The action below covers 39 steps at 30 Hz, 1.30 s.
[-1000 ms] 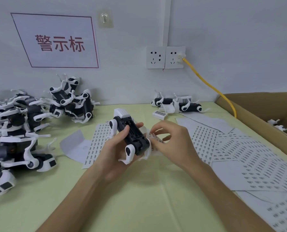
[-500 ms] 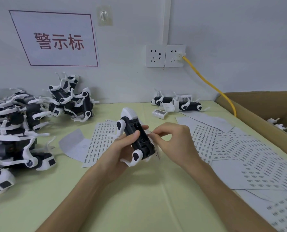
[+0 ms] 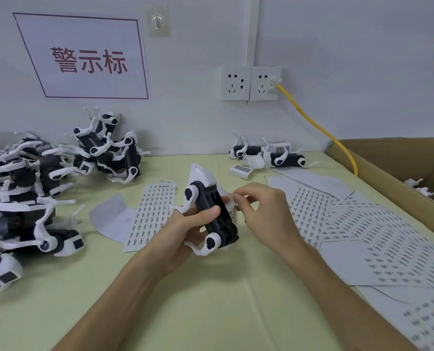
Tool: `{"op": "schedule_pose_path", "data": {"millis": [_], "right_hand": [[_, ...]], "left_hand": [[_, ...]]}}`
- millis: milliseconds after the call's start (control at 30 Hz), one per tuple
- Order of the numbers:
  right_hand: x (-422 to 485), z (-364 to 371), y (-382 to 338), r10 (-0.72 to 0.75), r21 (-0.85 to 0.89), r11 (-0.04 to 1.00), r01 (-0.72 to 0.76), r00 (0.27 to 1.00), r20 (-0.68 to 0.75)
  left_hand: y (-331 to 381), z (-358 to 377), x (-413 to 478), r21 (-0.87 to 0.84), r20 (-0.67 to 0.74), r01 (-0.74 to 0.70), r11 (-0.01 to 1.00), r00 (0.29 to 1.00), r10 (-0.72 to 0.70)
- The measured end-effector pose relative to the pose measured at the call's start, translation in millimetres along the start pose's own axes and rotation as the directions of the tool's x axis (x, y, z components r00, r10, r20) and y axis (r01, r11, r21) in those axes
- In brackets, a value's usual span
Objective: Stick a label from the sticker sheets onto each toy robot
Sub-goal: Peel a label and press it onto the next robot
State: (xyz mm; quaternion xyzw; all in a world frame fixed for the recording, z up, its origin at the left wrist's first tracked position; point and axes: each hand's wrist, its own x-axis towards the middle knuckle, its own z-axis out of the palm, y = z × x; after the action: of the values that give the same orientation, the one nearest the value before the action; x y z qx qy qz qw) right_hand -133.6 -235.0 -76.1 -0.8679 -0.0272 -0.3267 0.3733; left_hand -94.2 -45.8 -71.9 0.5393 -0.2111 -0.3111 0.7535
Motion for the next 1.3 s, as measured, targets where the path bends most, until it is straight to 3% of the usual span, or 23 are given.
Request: {"op": "schedule_pose_path", "data": {"millis": [300, 633, 800, 933, 1067, 1167, 1300], "right_hand": [[2.8, -0.7, 0.7, 0.073, 0.084, 0.994, -0.073, 0.997, 0.002], [2.6, -1.9, 1.3, 0.088, 0.023, 0.996, -0.086, 0.992, -0.088], [3.6, -5.0, 3.4, 0.1, 0.003, 0.995, -0.101, 0.983, -0.154], [2.7, -3.7, 5.9, 0.135, -0.003, 0.991, -0.136, 0.984, -0.121], [0.3, -1.0, 4.1, 0.11, -0.039, 0.993, -0.11, 0.994, -0.015], [-1.8, 4.3, 2.5, 0.07, -0.086, 0.994, -0.064, 0.995, 0.072], [-3.6, 10.0, -0.5, 0.019, -0.078, 0.997, -0.008, 0.99, 0.141]], "left_hand": [[1.5, -3.3, -1.8, -0.032, 0.0, 0.016, 0.999, 1.0, -0.016], [2.5, -0.4, -3.8, -0.094, -0.017, 0.054, 0.994, 0.998, -0.056], [1.6, -1.7, 2.2, -0.215, -0.18, -0.063, 0.974, 0.983, 0.024], [6.2, -12.5, 5.8, -0.296, -0.367, -0.315, 0.902, 0.909, 0.197], [21.7, -16.4, -1.8, -0.222, -0.171, -0.325, 0.919, 0.941, 0.292], [24.2, -13.9, -6.4, -0.251, 0.02, -0.251, 0.935, 0.964, 0.264], [22.1, -9.5, -7.2, -0.287, 0.043, -0.185, 0.94, 0.978, 0.205]]}}
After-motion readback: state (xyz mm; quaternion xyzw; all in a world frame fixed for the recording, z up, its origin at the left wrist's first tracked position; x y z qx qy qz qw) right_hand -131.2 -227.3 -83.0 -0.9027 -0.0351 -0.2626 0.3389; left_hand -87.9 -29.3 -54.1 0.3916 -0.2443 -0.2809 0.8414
